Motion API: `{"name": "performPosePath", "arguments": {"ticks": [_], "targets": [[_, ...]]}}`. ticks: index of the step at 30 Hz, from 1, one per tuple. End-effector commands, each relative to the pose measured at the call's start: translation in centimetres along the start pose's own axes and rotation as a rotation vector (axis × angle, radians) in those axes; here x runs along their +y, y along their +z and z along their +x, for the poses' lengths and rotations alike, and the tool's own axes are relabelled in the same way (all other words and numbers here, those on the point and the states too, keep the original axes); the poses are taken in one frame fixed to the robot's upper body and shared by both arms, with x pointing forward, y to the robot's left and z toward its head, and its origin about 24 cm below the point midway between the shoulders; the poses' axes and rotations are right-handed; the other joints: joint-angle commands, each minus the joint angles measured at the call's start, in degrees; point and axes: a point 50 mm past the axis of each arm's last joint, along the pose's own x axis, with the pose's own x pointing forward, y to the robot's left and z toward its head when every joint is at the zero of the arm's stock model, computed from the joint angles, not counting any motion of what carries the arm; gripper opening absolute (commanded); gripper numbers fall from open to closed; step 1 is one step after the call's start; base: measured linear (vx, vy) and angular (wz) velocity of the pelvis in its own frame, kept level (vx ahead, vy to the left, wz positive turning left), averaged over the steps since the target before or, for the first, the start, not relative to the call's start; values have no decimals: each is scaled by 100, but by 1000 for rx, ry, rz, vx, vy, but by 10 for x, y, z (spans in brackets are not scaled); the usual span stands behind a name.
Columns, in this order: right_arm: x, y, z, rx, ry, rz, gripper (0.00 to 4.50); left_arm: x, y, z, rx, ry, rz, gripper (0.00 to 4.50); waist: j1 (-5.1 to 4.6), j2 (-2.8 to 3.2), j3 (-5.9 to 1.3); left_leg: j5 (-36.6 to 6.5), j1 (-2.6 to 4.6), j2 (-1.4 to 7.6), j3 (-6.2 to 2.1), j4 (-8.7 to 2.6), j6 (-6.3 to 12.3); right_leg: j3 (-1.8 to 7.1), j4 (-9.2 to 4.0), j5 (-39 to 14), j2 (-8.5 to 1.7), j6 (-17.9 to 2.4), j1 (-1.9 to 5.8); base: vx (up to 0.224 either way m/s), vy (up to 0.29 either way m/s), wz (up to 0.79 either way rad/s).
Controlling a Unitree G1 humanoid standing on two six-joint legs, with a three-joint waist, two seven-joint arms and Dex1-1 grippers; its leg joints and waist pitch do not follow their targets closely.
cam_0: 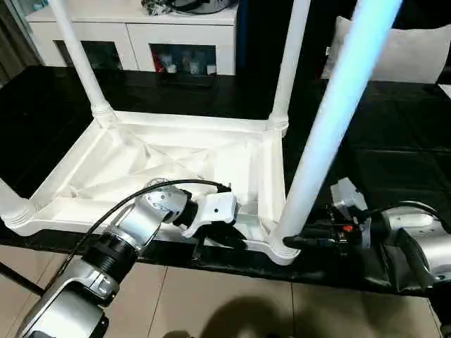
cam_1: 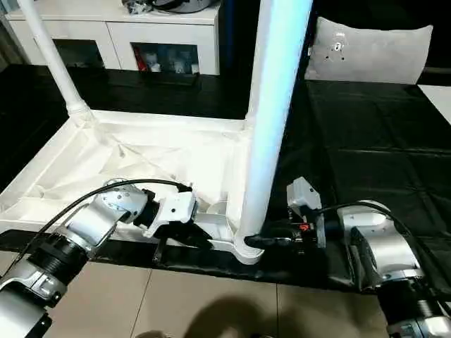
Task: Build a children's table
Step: Rotate leg to tighten
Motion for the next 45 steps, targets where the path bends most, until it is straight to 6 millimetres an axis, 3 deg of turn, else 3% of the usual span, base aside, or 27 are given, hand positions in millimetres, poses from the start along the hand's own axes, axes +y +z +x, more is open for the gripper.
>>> {"name": "performPosePath", "arguments": {"ticks": [1,11,16,17,19,21,22,23,24,25,26,27,28,29,32,33,34,39,40,45], "targets": [[-2,4,1,-2,6,-13,219,-1,4,3,24,-51,40,0,-13,-125,-431,-578,-45,126,37,-357,672,301,-382,-2370,-338,-281,396,0,0,0],[6,4,10,-86,1,85,191,7,8,5,-81,42,-70,0,3,-110,-437,-547,-31,126,37,-354,671,298,-391,-2338,-329,-288,392,0,0,0],[9,3,23,-139,-87,172,189,17,11,8,-108,159,-136,0,-35,-116,-401,-692,-16,77,57,-348,539,257,-478,-2733,-307,-103,368,0,0,0],[9,3,28,-153,-115,179,189,19,13,10,-112,189,-154,0,-55,-109,-394,-785,-10,44,62,-336,489,215,-522,-2969,-308,7,364,0,0,0],[6,2,38,-160,-213,201,189,24,15,12,-116,245,-190,0,-135,-93,-381,-904,-10,23,45,-335,422,150,-587,-3190,-294,212,356,0,0,0],[-2,-1,51,-159,-370,241,189,29,19,16,-129,310,-231,0,-257,-93,-380,-975,-54,17,18,-329,362,82,-627,-3219,-277,346,386,0,0,0],[-7,-1,60,-170,-477,263,189,31,22,21,-136,347,-253,0,-397,-72,-372,-1174,-43,-10,6,-302,330,7,-688,-3341,-274,478,380,0,0,0],[-8,-1,62,-172,-498,268,189,32,22,22,-138,355,-258,0,-397,-72,-372,-1174,-43,-10,6,-302,330,7,-688,-3341,-274,478,380,0,0,0],[-10,-1,65,-178,-533,276,189,33,24,23,-139,370,-266,0,-519,-64,-359,-1328,-51,-13,-10,-291,327,-50,-740,-3407,-261,540,381,0,0,0],[-13,0,70,-178,-592,281,189,35,25,25,-143,393,-280,0,-596,-15,-366,-1484,-29,37,-47,-305,361,-84,-767,-3361,-289,550,416,0,0,0],[-16,1,73,-182,-642,293,189,37,27,27,-149,416,-290,0,-702,24,-350,-1690,-12,114,-96,-347,390,-108,-768,-3212,-300,495,442,0,0,0],[-23,2,82,-193,-767,331,189,43,32,31,-166,476,-316,0,-740,45,-334,-1845,-1,149,-118,-366,377,-113,-765,-3195,-302,472,441,0,0,0],[-28,2,87,-207,-848,372,189,46,36,34,-173,507,-326,0,-858,38,-352,-2059,-17,165,-158,-380,288,-98,-712,-3126,-333,428,483,0,0,0],[-29,3,87,-209,-855,374,189,46,36,34,-174,511,-328,0,-858,38,-352,-2059,-17,165,-158,-380,288,-98,-712,-3126,-333,428,483,0,0,0],[-36,9,95,-247,-932,386,189,51,42,37,-179,562,-342,0,-948,18,-367,-1768,13,19,-97,-333,341,-62,-754,-3090,-381,292,438,0,0,0],[-38,13,98,-269,-946,373,224,52,43,38,-179,575,-342,0,-945,18,-376,-1693,-6,25,-103,-339,364,-41,-731,-3004,-398,233,442,0,0,0],[-40,17,99,-291,-972,377,224,52,44,39,-176,580,-338,0,-963,4,-390,-1523,-67,49,-122,-362,422,-14,-683,-2799,-399,131,476,0,0,0],[-40,24,103,-352,-1003,361,273,50,42,41,-155,583,-321,0,-907,-19,-448,-722,-125,80,-112,-377,635,130,-493,-1935,-416,-335,500,0,0,0],[-39,23,99,-343,-988,336,299,50,40,39,-150,582,-317,0,-857,-28,-454,-509,-128,87,-104,-358,724,173,-413,-1645,-412,-471,499,0,0,0],[-35,15,77,-321,-927,268,330,50,33,31,-133,577,-289,0,-664,-58,-514,233,-186,61,-81,-275,1070,242,-224,-794,-404,-622,512,0,0,0]]}}
